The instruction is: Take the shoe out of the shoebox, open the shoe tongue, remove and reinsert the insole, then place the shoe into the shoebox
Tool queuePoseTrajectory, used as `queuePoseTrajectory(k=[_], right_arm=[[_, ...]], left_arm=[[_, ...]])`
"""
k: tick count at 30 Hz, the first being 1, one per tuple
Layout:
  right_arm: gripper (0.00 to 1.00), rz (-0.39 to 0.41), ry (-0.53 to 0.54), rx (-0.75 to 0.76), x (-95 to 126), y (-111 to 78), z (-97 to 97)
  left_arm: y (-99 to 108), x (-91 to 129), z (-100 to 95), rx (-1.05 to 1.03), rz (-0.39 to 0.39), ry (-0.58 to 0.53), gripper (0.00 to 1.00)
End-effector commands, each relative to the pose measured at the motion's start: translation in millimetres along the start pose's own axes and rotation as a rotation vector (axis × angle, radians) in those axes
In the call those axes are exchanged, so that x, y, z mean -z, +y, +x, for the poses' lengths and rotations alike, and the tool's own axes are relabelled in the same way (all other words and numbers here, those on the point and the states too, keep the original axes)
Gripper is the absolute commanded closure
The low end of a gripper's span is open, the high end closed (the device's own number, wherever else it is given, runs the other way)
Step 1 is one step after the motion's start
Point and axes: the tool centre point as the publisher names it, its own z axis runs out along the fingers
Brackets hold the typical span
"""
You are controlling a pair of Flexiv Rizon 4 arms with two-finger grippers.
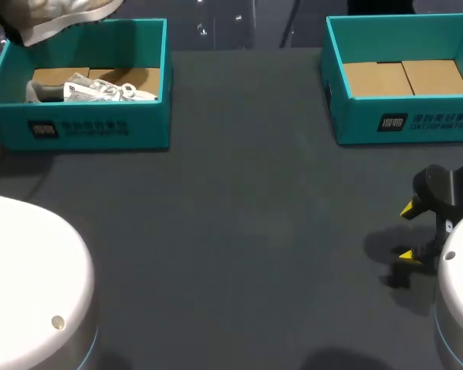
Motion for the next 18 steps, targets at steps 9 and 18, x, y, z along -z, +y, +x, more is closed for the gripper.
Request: queuePoseTrajectory(k=[9,18], right_arm=[[0.0,0.001,-0.004,0.0,0.7,-0.4,2.4],[0.0,0.001,-0.004,0.0,0.7,-0.4,2.4]], left_arm=[[31.1,-8.8,-9.5,-0.211,-0.073,0.074,1.0],[51.2,-16.6,-11.3,-0.503,-0.109,0.046,1.0]])
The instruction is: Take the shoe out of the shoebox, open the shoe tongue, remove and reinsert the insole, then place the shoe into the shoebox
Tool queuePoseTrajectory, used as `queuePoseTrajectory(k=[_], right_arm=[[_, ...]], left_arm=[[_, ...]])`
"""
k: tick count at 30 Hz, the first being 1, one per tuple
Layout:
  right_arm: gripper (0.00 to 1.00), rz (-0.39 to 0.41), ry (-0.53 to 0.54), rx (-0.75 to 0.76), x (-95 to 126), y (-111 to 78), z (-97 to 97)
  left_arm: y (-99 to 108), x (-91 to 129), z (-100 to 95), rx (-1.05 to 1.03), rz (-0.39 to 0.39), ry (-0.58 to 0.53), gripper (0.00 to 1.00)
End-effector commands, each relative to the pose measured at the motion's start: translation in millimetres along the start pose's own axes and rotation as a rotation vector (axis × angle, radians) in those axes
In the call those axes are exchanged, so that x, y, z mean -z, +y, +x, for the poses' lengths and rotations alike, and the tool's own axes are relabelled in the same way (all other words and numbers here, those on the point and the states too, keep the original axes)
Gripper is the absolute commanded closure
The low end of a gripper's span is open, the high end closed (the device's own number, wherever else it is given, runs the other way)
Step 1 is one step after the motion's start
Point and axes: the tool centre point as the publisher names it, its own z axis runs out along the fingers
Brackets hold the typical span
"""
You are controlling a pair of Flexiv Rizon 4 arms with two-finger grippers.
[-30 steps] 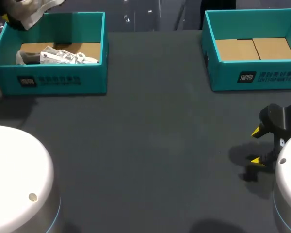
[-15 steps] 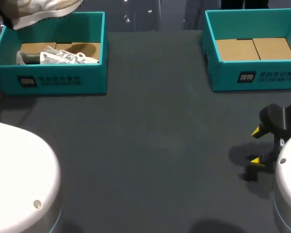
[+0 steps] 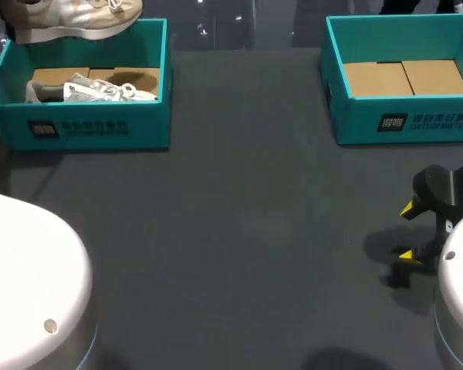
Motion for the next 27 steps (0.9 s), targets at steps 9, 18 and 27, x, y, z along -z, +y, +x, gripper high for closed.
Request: queuePoseTrajectory(k=[9,18,27], right_arm=[[0.0,0.001,-0.004,0.0,0.7,-0.5,2.4],[0.0,0.001,-0.004,0.0,0.7,-0.5,2.4],[0.0,0.001,-0.004,0.0,0.7,-0.5,2.4]], left_arm=[[-3.2,-4.6,9.3,-0.146,0.03,-0.038,1.0],[16.5,-31.4,-9.3,-0.118,-0.029,0.005,1.0],[25.8,-58.0,-18.9,-0.126,-0.015,0.008,1.0]])
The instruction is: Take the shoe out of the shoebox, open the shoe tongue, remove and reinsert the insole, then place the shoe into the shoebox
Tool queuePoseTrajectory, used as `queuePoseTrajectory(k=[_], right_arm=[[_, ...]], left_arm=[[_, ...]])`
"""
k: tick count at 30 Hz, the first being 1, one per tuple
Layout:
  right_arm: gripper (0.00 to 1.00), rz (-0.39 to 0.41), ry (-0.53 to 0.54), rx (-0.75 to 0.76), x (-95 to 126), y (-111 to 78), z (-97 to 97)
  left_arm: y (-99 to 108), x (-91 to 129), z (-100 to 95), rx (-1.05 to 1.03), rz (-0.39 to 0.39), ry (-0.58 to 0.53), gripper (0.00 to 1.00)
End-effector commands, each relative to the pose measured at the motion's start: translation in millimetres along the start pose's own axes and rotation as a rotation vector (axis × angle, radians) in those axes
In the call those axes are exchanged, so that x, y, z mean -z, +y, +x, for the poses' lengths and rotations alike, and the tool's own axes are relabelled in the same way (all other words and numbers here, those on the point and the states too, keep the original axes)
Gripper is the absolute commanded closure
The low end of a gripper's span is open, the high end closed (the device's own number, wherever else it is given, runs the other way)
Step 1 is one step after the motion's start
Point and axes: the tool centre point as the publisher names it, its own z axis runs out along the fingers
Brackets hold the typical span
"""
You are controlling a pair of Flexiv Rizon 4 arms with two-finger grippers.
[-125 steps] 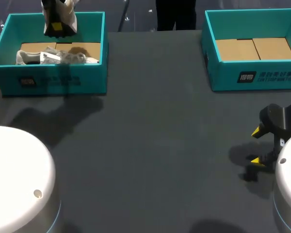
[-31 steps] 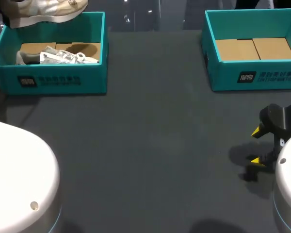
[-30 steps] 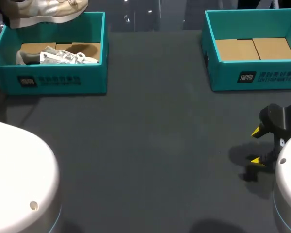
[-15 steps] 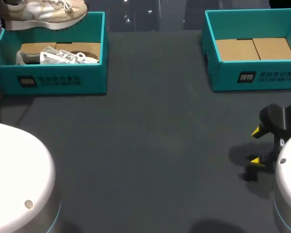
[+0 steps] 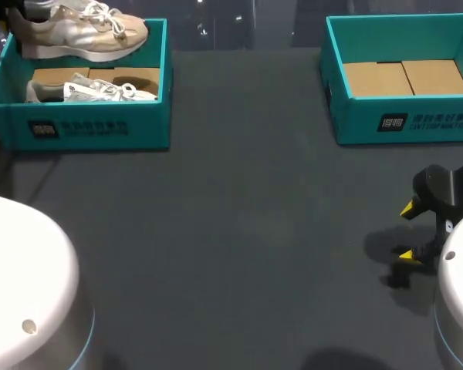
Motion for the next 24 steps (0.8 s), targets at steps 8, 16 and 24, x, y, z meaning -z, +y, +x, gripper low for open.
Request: queuePoseTrajectory(k=[8,16,24], right_arm=[[0.0,0.001,-0.004,0.0,0.7,-0.4,2.4],[0.0,0.001,-0.004,0.0,0.7,-0.4,2.4],[0.0,0.001,-0.004,0.0,0.7,-0.4,2.4]], left_arm=[[12.4,-25.3,-7.8,-0.004,0.011,0.019,1.0],[17.9,-38.1,-16.7,-0.014,0.004,0.041,1.0],[28.7,-48.2,-24.0,-0.004,0.002,0.055,1.0]])
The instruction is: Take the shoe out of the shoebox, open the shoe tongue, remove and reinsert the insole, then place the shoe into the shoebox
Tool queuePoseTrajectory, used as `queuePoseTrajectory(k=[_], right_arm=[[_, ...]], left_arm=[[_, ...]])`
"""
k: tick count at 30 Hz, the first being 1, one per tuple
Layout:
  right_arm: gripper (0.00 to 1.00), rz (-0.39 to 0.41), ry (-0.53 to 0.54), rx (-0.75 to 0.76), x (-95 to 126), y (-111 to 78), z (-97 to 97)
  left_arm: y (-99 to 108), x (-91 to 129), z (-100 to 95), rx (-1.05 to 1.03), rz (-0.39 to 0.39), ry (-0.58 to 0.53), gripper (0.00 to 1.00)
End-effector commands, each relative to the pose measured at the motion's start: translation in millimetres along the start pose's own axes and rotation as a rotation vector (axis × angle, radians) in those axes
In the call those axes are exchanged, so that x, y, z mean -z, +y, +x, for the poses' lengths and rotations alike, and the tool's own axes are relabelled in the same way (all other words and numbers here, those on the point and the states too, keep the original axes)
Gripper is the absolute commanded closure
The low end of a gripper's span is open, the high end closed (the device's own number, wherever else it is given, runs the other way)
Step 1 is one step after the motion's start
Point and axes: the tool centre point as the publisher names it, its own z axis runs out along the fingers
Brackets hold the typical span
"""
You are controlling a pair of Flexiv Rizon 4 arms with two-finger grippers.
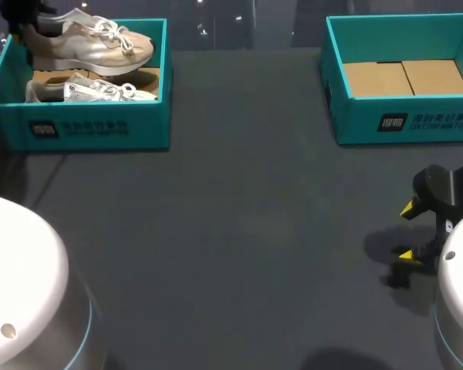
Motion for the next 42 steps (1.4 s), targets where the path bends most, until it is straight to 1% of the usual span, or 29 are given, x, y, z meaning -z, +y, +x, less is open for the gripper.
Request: queuePoseTrajectory(k=[1,15,30,42], right_arm=[[0.0,0.001,-0.004,0.0,0.7,-0.4,2.4],[0.0,0.001,-0.004,0.0,0.7,-0.4,2.4],[0.0,0.001,-0.004,0.0,0.7,-0.4,2.4],[0.0,0.001,-0.004,0.0,0.7,-0.4,2.4]], left_arm=[[10.4,-5.3,-4.3,0.007,0.012,0.006,1.0],[11.0,-14.7,-23.7,0.011,0.013,0.021,1.0],[14.5,-31.7,-25.2,0.02,0.035,0.03,1.0],[14.4,-50.1,-33.5,0.007,0.072,0.035,1.0]])
